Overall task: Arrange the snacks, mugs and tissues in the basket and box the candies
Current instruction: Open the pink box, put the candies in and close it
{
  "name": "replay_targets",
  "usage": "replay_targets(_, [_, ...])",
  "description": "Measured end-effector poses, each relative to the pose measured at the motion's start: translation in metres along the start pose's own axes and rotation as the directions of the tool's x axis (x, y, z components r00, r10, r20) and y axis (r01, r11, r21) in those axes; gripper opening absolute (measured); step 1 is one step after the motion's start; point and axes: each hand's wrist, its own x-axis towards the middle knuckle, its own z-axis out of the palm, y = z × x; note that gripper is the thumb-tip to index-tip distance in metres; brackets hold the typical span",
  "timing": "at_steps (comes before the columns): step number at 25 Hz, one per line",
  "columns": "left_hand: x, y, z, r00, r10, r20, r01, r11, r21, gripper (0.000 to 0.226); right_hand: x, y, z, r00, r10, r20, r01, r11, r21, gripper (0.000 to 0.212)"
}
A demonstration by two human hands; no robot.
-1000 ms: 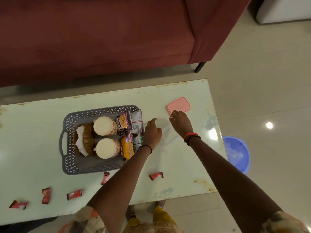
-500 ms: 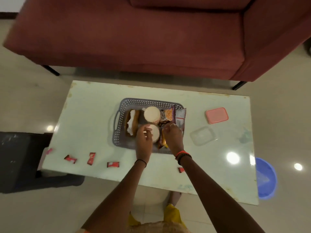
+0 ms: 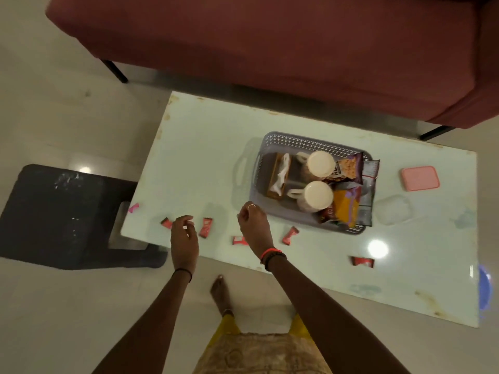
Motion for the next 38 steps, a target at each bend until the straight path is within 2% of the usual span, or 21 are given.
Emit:
replay_targets(4, [0.037,-0.053,-0.040,0.988,-0.141,0.067,0.131,0.982,0.139,0.023,0.000,-0.020,0.075,0.998,0.036,0.042,-0.032,0.996,-0.077,0.011])
replay_targets(6, [0.052,-0.067,-0.048,0.967,-0.228,0.116,0.211,0.967,0.140,0.027,0.003,-0.025,0.100,0.997,0.072,0.026,-0.069,0.991,-0.112,0.006])
replay_targets(9, [0.073,-0.082,-0.048,0.912,-0.355,0.206,0.318,0.928,0.191,0.054,0.009,-0.025,0.126,0.993,0.115,-0.005,-0.112,0.964,-0.239,0.022])
replay_targets(13, [0.087,-0.090,-0.040,0.905,-0.364,0.219,0.322,0.924,0.207,0.048,0.015,-0.020,0.142,0.987,0.160,0.008,-0.148,0.928,-0.343,0.037])
replay_targets(16, [0.095,-0.094,-0.036,0.905,-0.367,0.214,0.315,0.918,0.241,0.043,0.019,-0.022,0.155,0.979,0.203,0.031,-0.182,0.925,-0.333,0.041])
replay_targets(21, [0.109,-0.102,-0.033,0.884,-0.401,0.241,0.389,0.916,0.097,0.040,0.028,-0.027,0.178,0.977,0.199,0.071,-0.156,0.907,-0.392,0.043])
replay_targets(23, [0.114,-0.103,-0.038,0.901,-0.343,0.267,0.322,0.939,0.120,0.028,0.031,-0.026,0.184,0.982,0.174,0.073,-0.126,0.892,-0.434,0.044])
replay_targets(25, [0.120,-0.105,-0.050,0.946,-0.201,0.256,0.150,0.967,0.206,0.022,0.034,-0.025,0.188,0.985,0.162,0.067,-0.113,0.880,-0.461,0.047])
replay_targets(27, [0.127,-0.112,-0.069,0.985,-0.018,0.173,-0.042,0.940,0.337,0.023,0.035,-0.025,0.189,0.984,0.168,0.062,-0.120,0.875,-0.469,0.049])
replay_targets(29, [0.138,-0.119,-0.088,0.987,0.103,0.119,-0.146,0.886,0.440,0.023,0.034,-0.026,0.190,0.982,0.177,0.057,-0.129,0.870,-0.476,0.049])
replay_targets(33, [0.157,-0.129,-0.109,0.974,0.059,0.218,-0.177,0.799,0.575,0.031,0.032,-0.028,0.189,0.985,0.170,0.042,-0.129,0.868,-0.479,0.050])
replay_targets(38, [0.170,-0.128,-0.114,0.956,0.062,0.287,-0.192,0.871,0.453,0.030,0.034,-0.028,0.182,0.990,0.140,0.023,-0.114,0.887,-0.447,0.042])
